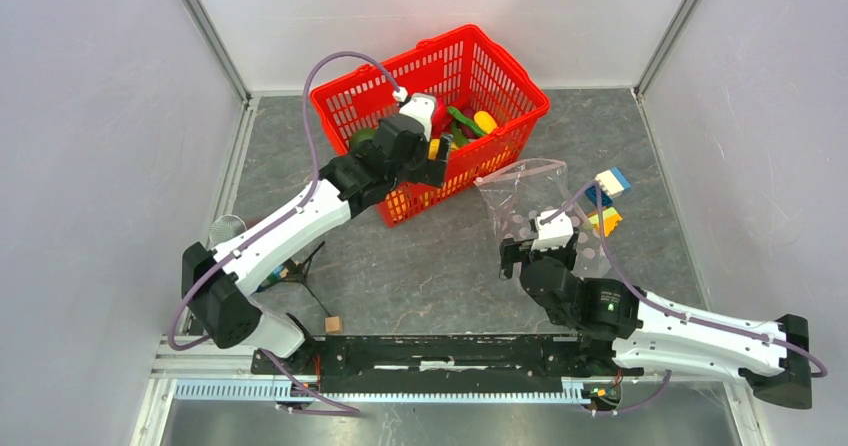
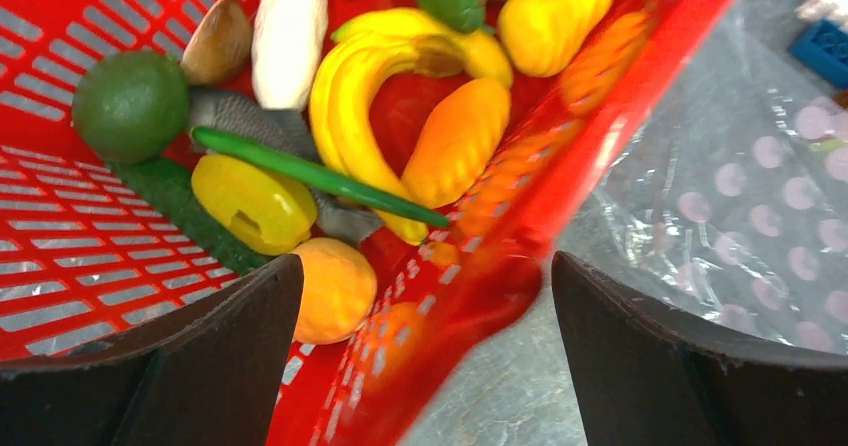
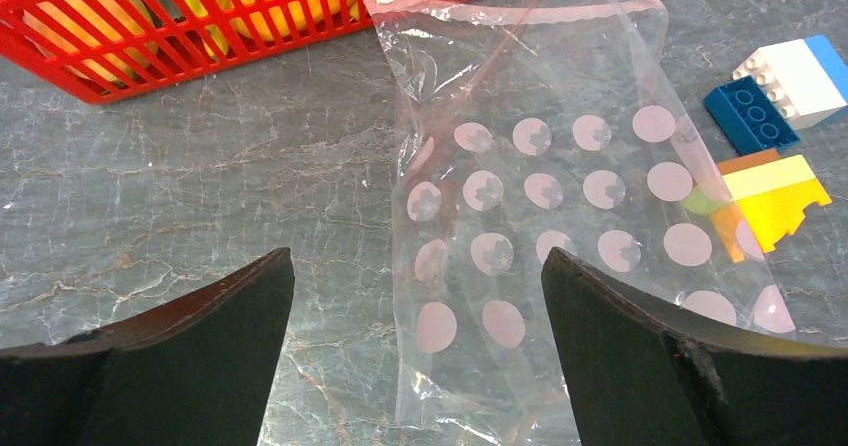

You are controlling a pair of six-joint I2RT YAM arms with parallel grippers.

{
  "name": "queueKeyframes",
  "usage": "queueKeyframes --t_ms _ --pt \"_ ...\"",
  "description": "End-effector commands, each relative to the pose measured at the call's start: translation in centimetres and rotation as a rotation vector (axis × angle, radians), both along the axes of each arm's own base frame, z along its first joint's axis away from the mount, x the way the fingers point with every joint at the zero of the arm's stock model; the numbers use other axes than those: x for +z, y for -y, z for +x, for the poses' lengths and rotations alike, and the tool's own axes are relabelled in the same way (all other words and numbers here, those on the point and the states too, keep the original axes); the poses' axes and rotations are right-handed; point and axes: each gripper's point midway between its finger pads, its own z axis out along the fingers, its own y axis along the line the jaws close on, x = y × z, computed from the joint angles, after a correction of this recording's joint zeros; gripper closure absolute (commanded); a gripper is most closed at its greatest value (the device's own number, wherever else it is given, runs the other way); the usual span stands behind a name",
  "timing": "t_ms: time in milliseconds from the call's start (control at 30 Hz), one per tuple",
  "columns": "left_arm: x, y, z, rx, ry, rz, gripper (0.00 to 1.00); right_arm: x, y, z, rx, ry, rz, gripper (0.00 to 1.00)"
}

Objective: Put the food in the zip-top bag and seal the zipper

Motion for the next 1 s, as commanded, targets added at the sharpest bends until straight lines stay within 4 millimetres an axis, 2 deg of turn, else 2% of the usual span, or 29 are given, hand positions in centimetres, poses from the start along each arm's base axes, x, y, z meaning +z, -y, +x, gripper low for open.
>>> queueKeyframes --t_ms 0,200,267,367,533,633,800,867,967 --pt "-1.9 -1.8 1.9 -0.004 -0.014 -0.011 0.0 0.9 -1.0 0.3 0.026 0.005 0.06 0.02" --pt "-4.9 -0.3 1.6 -0.152 -0.096 -0.01 0.0 0.3 -1.6 0.5 0.037 -0.002 0.074 0.02" --pt "-6.0 0.2 0.9 -0.207 -0.126 -0.01 0.0 0.1 -1.8 0.5 0.039 -0.008 0.073 0.02" --pt "-6.8 1.8 -1.4 -0.336 -0.172 -0.071 0.01 -0.1 -1.9 0.5 0.039 -0.013 0.07 0.02" --pt "-6.6 4.4 -5.7 -0.512 -0.249 -0.222 0.04 0.3 -1.0 0.7 -0.01 -0.001 0.07 0.02" --pt "-6.1 5.0 -7.0 -0.535 -0.259 -0.238 0.04 0.8 0.0 0.9 -0.049 0.02 0.082 0.02" --pt "-4.2 5.8 -9.2 -0.59 -0.284 -0.3 0.04 1.7 1.6 1.1 -0.1 0.047 0.069 0.02" --pt "-4.1 5.7 -9.4 -0.583 -0.274 -0.296 0.03 1.8 2.1 1.1 -0.114 0.051 0.071 0.02" --pt "-4.2 4.1 -8.0 -0.494 -0.211 -0.235 0.0 1.8 2.1 1.0 -0.107 0.047 0.096 0.02"
